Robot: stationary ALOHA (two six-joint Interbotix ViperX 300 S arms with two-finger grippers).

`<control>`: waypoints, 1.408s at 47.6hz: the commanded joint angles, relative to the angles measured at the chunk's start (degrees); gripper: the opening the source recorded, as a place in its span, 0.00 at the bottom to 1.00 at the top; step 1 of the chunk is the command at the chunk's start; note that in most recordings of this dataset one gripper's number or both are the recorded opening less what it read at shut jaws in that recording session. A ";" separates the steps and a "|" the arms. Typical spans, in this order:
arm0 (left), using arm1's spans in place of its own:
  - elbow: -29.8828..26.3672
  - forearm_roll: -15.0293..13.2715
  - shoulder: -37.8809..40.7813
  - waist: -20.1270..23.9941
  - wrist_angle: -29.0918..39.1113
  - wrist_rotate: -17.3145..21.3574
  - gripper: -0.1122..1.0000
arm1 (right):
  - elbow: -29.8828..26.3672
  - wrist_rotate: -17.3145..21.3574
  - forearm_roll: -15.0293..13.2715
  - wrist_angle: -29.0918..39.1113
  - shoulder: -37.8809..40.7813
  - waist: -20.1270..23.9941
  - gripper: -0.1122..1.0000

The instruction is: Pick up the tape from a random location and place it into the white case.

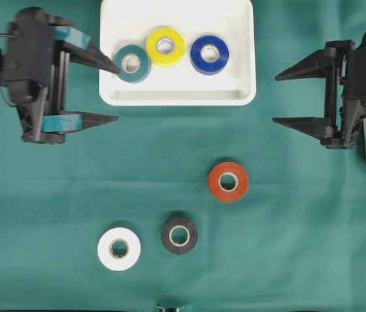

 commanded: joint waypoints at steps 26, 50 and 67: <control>13.80 -0.26 -3.43 -2.02 -23.47 -2.55 0.99 | -0.97 -0.70 -2.02 -16.61 4.75 -1.14 0.88; 12.92 -0.26 -4.04 -5.27 -26.10 -2.55 0.99 | -2.20 -0.79 -2.02 -17.75 4.75 -1.41 0.88; 10.99 -0.26 -4.04 -5.45 -25.75 -4.22 0.99 | -3.87 -0.70 -2.02 -14.59 4.39 -1.49 0.88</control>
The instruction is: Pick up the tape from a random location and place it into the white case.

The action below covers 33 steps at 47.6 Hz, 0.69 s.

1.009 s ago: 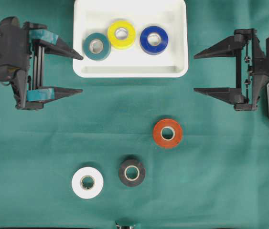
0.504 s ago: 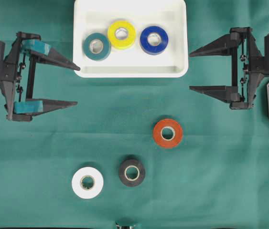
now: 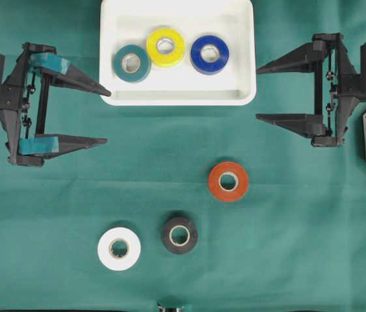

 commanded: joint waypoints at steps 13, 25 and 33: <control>-4.75 0.00 -0.35 -1.49 2.11 -0.26 0.99 | -3.69 0.09 -0.09 3.69 -0.79 0.35 0.88; -5.62 -0.09 -0.18 -1.49 5.27 -0.26 0.99 | -3.87 0.62 0.18 6.77 -1.85 1.76 0.88; -5.62 -0.09 -0.09 -1.49 5.27 -0.26 0.99 | -3.87 0.79 0.26 7.65 -2.37 2.11 0.88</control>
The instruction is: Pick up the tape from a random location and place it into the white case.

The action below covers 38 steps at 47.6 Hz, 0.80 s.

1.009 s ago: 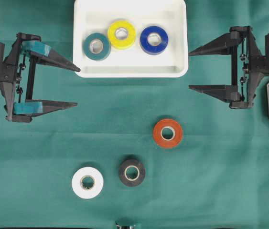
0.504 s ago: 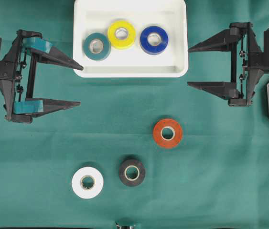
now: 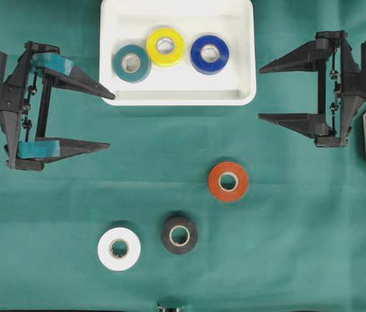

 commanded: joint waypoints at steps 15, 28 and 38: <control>-1.41 -0.09 -0.09 -0.18 0.53 -0.09 0.99 | -1.41 0.18 0.18 -0.09 -0.18 0.26 0.88; -1.41 -0.09 0.09 -0.18 2.64 -0.09 0.98 | -1.41 0.18 0.18 0.00 0.44 0.26 0.88; -1.23 0.00 0.09 -0.18 3.08 -0.09 0.97 | -1.49 0.18 0.18 0.00 0.97 0.26 0.88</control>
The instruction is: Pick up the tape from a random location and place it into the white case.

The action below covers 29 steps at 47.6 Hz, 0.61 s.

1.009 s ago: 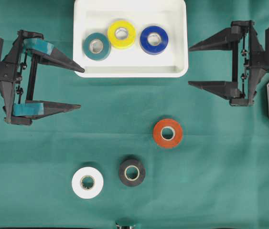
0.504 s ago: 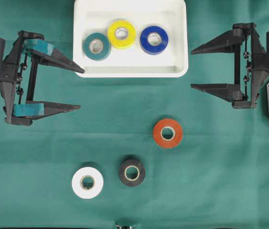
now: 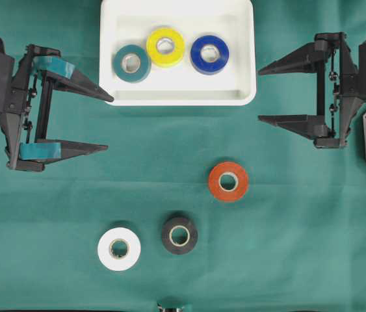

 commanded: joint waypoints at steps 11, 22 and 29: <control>-1.23 -0.09 -0.09 -0.18 0.35 -0.09 0.94 | -1.58 0.09 0.26 -0.18 0.97 0.18 0.87; -1.23 -0.09 -0.18 -0.18 0.35 -0.09 0.92 | -1.58 0.09 0.26 -0.18 1.05 0.18 0.81; -1.23 -0.09 -0.18 -0.18 0.35 -0.09 0.92 | -1.58 0.09 0.26 0.00 1.05 0.18 0.81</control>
